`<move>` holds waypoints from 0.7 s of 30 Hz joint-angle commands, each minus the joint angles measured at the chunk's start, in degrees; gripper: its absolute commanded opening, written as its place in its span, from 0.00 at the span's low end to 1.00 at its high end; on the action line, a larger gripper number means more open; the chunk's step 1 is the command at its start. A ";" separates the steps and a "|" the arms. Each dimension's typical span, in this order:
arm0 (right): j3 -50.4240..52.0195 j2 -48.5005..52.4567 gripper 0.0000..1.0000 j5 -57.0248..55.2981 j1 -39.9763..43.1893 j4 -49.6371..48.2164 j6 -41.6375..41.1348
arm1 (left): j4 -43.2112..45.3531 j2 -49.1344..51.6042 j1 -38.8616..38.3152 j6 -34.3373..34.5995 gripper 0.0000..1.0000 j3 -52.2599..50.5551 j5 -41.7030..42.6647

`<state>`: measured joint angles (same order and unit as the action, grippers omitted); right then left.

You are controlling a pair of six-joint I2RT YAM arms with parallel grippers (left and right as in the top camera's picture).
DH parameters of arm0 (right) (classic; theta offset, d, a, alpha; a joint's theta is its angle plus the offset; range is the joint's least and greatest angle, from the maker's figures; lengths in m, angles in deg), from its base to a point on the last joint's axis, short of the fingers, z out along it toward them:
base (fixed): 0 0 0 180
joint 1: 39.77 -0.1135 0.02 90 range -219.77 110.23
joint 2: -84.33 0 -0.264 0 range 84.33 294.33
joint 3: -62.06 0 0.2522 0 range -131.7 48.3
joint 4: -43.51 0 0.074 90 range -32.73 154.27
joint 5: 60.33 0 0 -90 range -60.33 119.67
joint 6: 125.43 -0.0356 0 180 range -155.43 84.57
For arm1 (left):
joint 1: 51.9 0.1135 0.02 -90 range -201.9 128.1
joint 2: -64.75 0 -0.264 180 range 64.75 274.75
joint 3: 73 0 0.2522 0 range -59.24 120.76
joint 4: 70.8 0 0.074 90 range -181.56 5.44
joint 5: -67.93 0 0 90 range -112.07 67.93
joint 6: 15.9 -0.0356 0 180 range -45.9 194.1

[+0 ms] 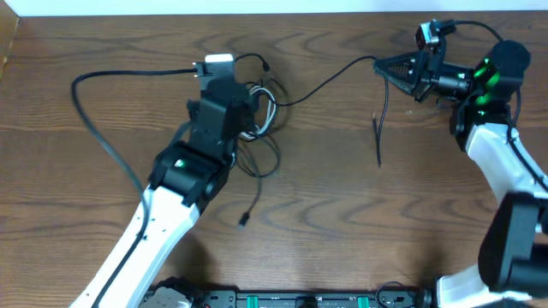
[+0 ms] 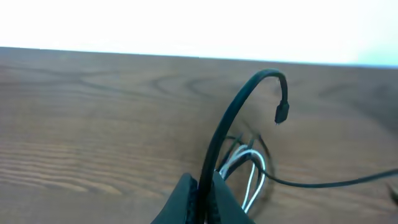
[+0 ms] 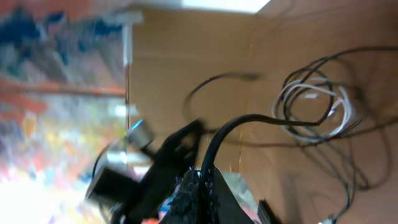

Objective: Untangle cables

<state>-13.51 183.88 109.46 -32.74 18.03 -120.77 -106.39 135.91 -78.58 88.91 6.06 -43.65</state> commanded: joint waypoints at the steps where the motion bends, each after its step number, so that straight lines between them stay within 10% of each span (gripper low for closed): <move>1: -0.76 2.49 0.02 -1.88 3.41 -0.22 3.65 | -0.20 -2.93 0.26 0.07 0.08 1.27 -5.53; 14: -0.76 3.98 0.03 -0.76 20.52 -0.20 8.11 | -3.43 -3.80 0.24 0.57 0.08 1.27 -11.23; 16: -0.76 3.98 0.21 -0.57 21.29 -0.20 9.05 | -3.48 -3.80 0.24 0.55 0.08 1.27 -9.70; 20: -0.76 3.98 0.97 -0.52 21.09 -0.20 11.76 | -3.63 -3.80 0.24 0.55 0.08 1.27 -8.85; 21: -0.76 3.98 0.99 -0.55 20.98 -0.20 11.76 | -3.61 -3.80 0.24 0.55 0.08 1.27 -8.83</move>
<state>-13.55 187.59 108.50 -11.34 17.98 -112.29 -109.86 132.83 -78.58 88.95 6.06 -52.42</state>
